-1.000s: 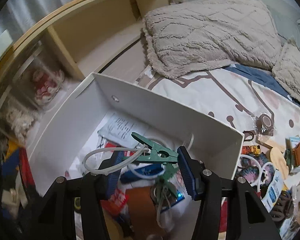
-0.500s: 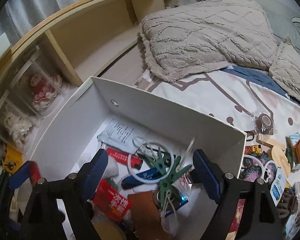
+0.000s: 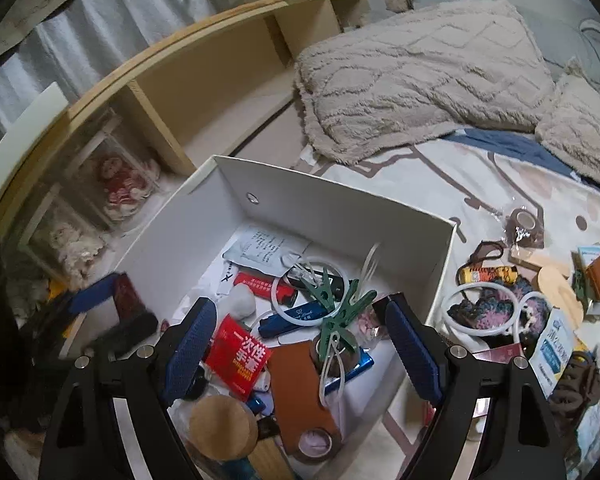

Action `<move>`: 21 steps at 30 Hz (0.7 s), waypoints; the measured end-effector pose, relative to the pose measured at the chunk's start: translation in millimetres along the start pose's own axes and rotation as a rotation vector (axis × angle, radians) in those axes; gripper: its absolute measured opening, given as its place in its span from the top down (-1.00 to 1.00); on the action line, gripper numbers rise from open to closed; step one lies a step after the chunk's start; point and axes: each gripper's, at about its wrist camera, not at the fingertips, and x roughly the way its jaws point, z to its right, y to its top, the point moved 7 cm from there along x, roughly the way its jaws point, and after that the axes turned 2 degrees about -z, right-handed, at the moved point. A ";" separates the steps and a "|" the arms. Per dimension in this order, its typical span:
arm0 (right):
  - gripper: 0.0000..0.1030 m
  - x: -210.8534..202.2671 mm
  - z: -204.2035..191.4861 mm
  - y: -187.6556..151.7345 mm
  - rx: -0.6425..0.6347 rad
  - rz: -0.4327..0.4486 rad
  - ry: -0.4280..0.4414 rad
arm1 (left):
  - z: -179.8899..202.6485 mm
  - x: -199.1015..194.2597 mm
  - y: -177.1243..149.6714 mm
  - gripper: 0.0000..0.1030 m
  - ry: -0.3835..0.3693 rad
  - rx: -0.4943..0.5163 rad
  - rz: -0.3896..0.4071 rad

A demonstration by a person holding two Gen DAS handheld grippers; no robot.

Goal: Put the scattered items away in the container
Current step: 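Open the right tool to drop the clothespin while left lowers the lighter into the box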

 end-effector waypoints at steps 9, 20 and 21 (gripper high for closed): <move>-0.68 -8.8 -9.4 -17.9 -0.130 0.023 0.036 | 11.3 18.9 20.4 -0.62 0.069 0.087 -0.092; -0.68 -12.3 -21.4 -32.9 -0.213 0.004 0.090 | 14.1 80.9 10.5 -0.62 0.132 0.107 -0.284; -0.68 -13.2 -21.8 -33.4 -0.218 0.004 0.092 | 12.9 85.1 9.4 -0.62 0.146 0.108 -0.291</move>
